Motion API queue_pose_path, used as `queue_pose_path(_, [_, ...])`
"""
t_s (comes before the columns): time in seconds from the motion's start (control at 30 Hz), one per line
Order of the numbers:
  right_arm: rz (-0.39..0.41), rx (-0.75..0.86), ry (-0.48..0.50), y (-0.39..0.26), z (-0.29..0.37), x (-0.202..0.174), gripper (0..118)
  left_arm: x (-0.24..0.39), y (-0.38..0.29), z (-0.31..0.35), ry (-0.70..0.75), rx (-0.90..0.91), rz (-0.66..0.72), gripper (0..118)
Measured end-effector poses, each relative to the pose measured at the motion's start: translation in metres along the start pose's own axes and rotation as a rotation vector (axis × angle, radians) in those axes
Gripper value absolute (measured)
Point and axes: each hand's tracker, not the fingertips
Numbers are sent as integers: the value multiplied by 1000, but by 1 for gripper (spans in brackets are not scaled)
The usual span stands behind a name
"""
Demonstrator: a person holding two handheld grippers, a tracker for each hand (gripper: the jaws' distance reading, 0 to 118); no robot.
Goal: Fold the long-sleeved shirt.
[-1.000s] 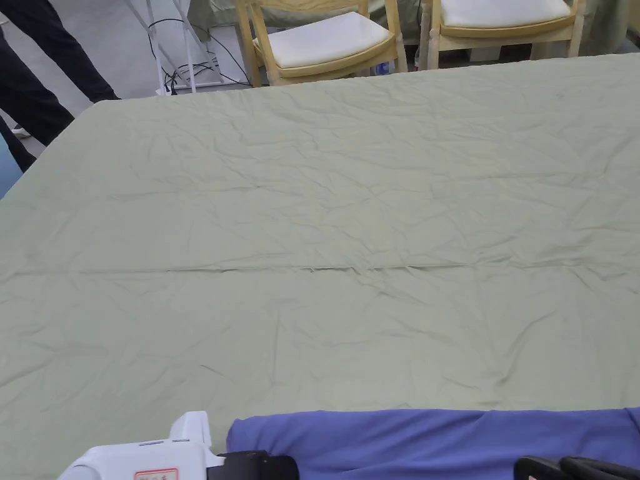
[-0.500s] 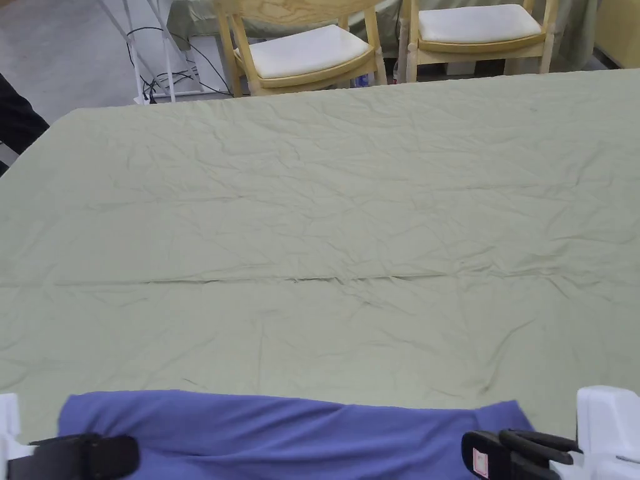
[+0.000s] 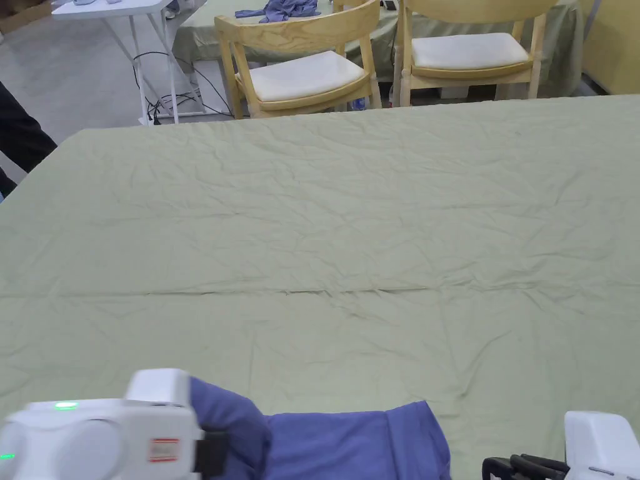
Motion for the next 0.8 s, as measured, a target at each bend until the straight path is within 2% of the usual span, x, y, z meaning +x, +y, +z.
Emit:
queue_pose_path(0.07, [-2,8,-8,-1,8,4,3,34,1,-31,-54,-46,-12,16])
queue_pose_path(0.13, [-7,15,-12,-3,15,8,3,55,6,-62,-40,-65,27,17])
queue_pose_path(0.2, [-14,20,-17,-5,19,12,3,71,10,-83,25,-53,119,27])
queue_pose_path(0.23, [-19,22,-17,-6,21,14,3,78,11,-87,15,-40,148,42])
queue_pose_path(0.27, [-25,22,-17,-7,22,15,3,84,10,-88,-57,-25,176,77])
queue_pose_path(0.3, [-29,21,-17,-7,22,16,3,87,10,-87,-150,-3,189,101])
queue_pose_path(0.33, [-34,23,-15,-8,22,17,3,91,8,-85,-263,23,214,116])
queue_pose_path(0.47, [-55,31,4,-10,20,20,3,87,2,-42,-453,119,288,117])
queue_pose_path(0.53, [-72,39,18,-9,19,22,3,71,-2,-20,-446,192,318,117])
queue_pose_path(0.6, [-88,51,32,-8,19,24,3,51,-4,-7,-372,240,346,116])
queue_pose_path(0.63, [-96,57,35,-7,19,24,3,41,-4,-3,-293,216,328,114])
queue_pose_path(0.67, [-100,62,36,-6,19,24,3,36,-5,-5,-187,178,289,98])
queue_pose_path(0.7, [-99,65,36,-6,19,23,3,35,-6,-9,-102,161,248,63])
queue_pose_path(0.73, [-99,68,36,-5,19,23,3,38,-8,-20,3,151,167,11])
queue_pose_path(0.77, [-99,71,36,-4,19,22,3,47,-14,-34,152,155,96,4])
queue_pose_path(0.8, [-98,72,38,-4,19,22,3,53,-23,-45,191,135,36,4])
